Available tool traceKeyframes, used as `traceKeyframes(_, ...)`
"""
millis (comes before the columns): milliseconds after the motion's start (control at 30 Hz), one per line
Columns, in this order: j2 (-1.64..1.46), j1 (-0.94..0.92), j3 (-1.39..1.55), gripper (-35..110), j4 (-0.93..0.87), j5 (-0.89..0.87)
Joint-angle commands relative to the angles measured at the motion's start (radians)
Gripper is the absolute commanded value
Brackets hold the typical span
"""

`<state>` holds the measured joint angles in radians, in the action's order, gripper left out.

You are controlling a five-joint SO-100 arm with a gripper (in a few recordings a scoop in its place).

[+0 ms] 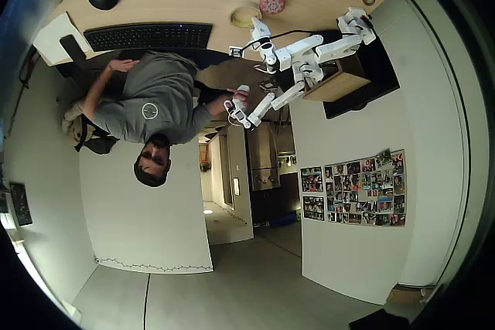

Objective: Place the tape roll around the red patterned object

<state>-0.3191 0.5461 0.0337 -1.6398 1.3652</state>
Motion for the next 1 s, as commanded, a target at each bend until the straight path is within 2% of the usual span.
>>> traceKeyframes(0, -0.028, 0.014, -0.035, 6, 0.006, 0.012)
traceKeyframes(67, -0.028, 0.009, -0.035, 0, 0.02, 0.021)
traceKeyframes(533, -0.189, 0.015, -0.034, 0, 0.041, 0.127)
traceKeyframes(700, -0.333, 0.021, -0.018, 0, -0.041, 0.153)
traceKeyframes(967, -0.911, 0.037, 0.586, 0, -0.04, 0.163)
